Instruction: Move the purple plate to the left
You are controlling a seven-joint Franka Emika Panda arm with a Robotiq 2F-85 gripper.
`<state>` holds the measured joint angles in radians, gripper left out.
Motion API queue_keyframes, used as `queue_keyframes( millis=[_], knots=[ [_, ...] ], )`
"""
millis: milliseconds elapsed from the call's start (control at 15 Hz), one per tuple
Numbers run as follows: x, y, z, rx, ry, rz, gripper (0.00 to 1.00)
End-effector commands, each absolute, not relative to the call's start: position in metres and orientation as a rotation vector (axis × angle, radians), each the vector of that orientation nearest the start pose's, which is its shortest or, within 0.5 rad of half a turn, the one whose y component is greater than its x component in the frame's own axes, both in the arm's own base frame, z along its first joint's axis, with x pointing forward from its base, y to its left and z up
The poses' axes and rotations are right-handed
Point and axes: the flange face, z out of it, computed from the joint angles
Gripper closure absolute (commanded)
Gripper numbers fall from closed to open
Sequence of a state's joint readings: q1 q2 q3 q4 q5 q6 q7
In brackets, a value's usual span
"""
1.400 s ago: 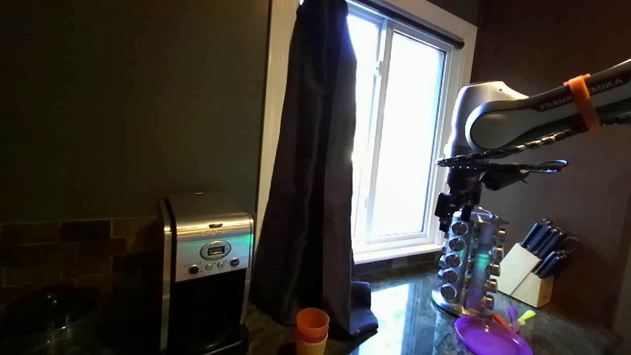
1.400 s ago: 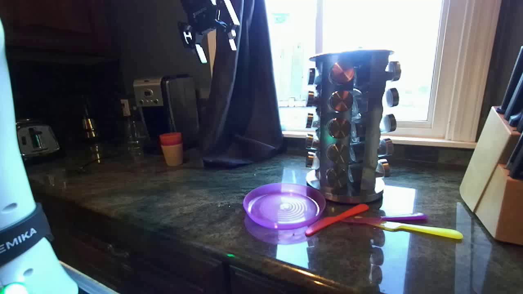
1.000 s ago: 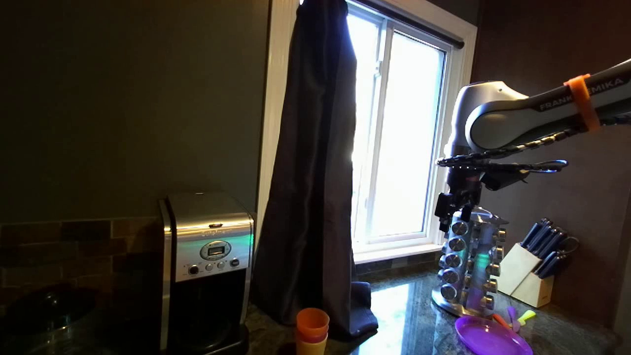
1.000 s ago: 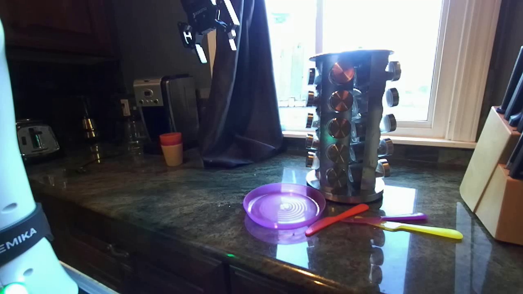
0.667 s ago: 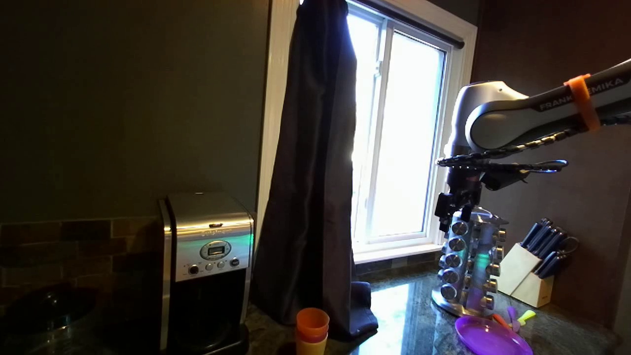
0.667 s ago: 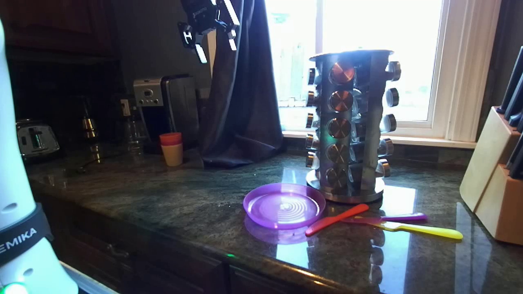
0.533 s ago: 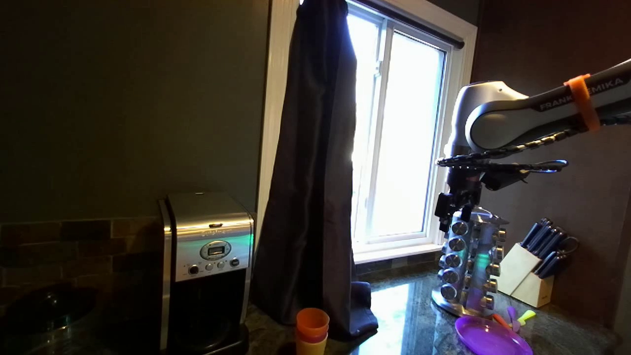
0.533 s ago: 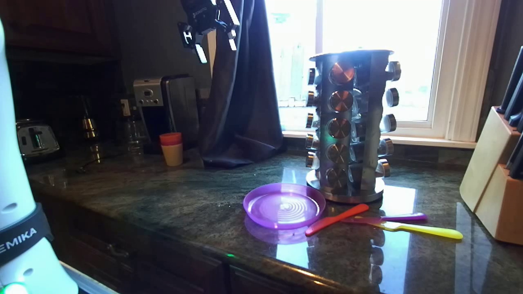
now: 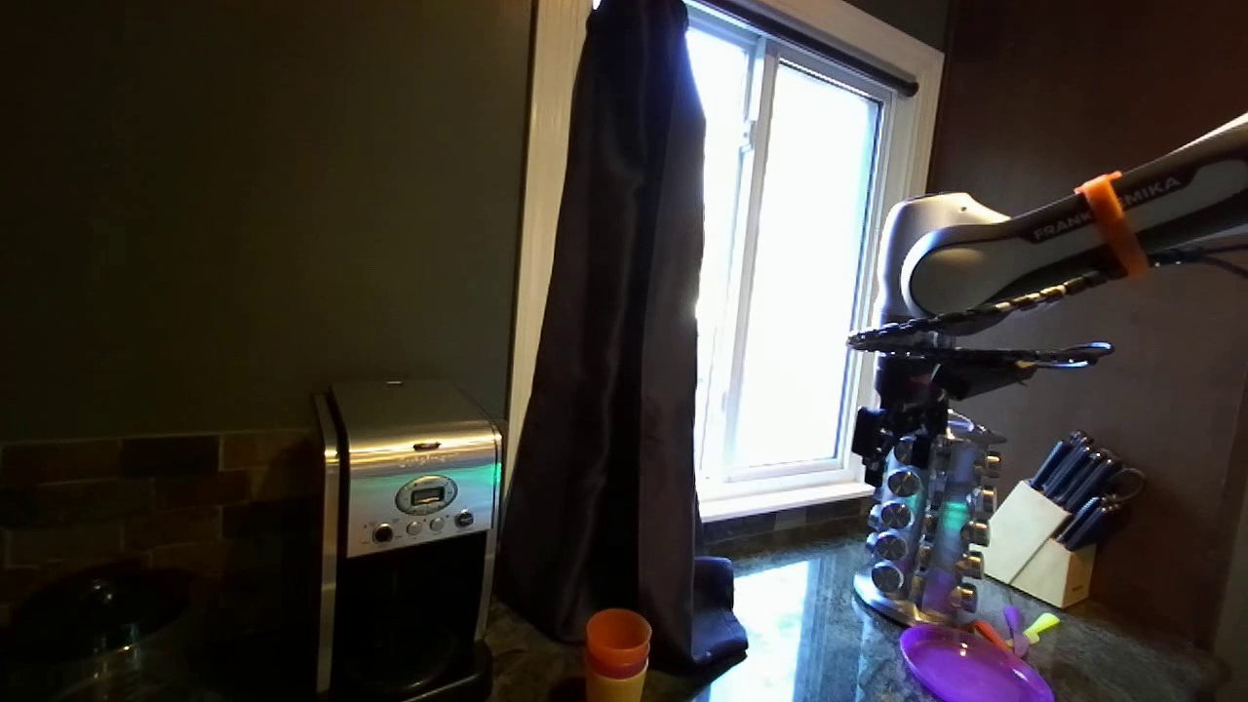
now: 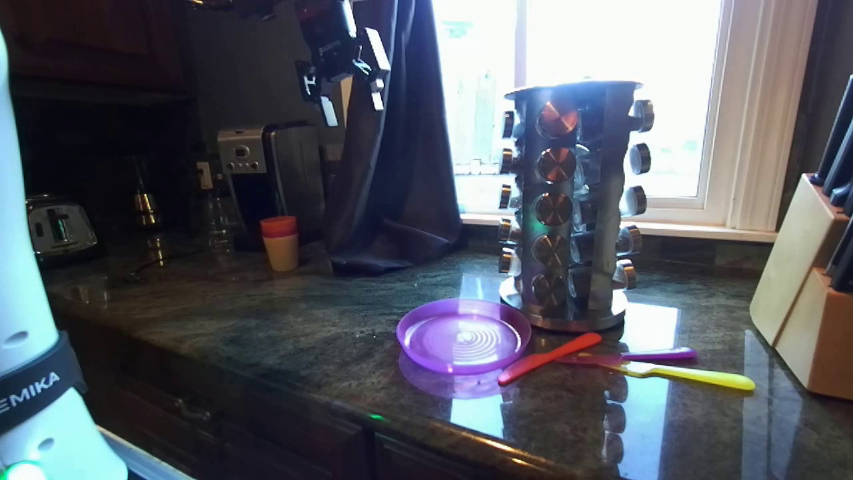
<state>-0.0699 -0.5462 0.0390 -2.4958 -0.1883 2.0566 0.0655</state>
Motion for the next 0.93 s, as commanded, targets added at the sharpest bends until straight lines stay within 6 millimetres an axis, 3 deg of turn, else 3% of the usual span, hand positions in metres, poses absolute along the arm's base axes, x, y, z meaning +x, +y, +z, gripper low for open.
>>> queue_keyframes(
  millis=[0, 867],
  knots=[
    [0.4, -0.028, 0.452, -3.299, 0.131, -0.083, 0.0],
    [0.429, -0.086, 0.33, -3.232, 0.385, 0.114, 0.0]
  ],
)
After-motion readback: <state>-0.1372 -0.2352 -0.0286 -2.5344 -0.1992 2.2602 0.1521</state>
